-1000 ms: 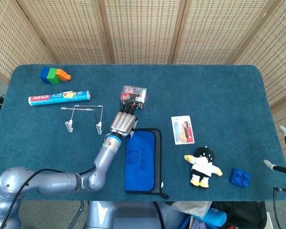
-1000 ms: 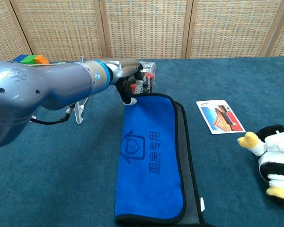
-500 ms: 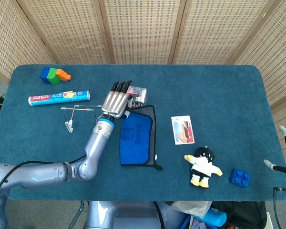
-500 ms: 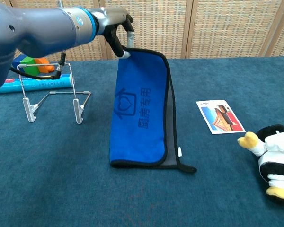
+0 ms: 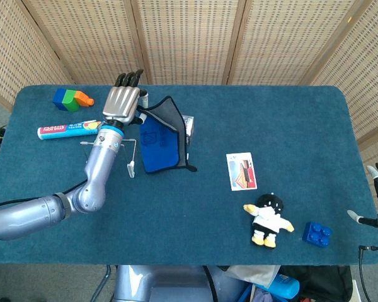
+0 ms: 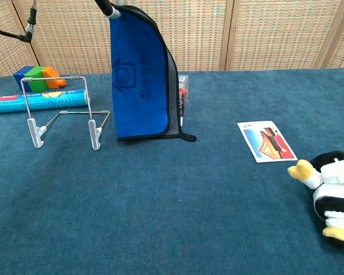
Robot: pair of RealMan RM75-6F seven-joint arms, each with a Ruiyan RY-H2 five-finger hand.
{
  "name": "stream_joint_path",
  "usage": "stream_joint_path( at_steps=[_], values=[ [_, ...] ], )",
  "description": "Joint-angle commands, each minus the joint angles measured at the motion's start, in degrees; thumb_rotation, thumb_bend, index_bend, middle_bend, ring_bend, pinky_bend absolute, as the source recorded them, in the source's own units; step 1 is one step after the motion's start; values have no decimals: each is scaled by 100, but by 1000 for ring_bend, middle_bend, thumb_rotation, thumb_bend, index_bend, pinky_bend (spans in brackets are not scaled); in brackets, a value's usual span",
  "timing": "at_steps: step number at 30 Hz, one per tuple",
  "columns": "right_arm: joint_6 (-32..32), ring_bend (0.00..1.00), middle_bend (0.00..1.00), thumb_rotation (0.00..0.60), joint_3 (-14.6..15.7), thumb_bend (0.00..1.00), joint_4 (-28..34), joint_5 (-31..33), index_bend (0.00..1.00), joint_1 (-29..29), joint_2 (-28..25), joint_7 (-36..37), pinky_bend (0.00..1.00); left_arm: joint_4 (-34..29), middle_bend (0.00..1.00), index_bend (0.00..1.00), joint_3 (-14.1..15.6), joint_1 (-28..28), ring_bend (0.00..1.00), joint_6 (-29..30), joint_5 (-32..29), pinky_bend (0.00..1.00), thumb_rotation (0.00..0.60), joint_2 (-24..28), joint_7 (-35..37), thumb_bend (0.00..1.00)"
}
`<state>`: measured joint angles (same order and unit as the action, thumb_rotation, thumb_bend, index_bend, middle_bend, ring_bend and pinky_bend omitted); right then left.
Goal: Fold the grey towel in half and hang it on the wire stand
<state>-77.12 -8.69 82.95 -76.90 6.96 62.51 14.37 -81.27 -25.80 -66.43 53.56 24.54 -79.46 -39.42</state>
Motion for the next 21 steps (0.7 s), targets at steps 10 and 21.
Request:
stream_joint_path(
  at_steps=[10, 21],
  values=[
    [-39, 0, 0, 600, 23, 0, 58, -58, 0, -11, -16, -7, 0, 139, 0, 845, 125, 419, 0, -383, 434, 0, 600, 940, 700, 575],
    [-119, 0, 0, 600, 60, 0, 159, -162, 0, -20, -23, -87, 0, 62, 0, 845, 354, 930, 0, -779, 1131, 0, 600, 1484, 1643, 564]
  ],
)
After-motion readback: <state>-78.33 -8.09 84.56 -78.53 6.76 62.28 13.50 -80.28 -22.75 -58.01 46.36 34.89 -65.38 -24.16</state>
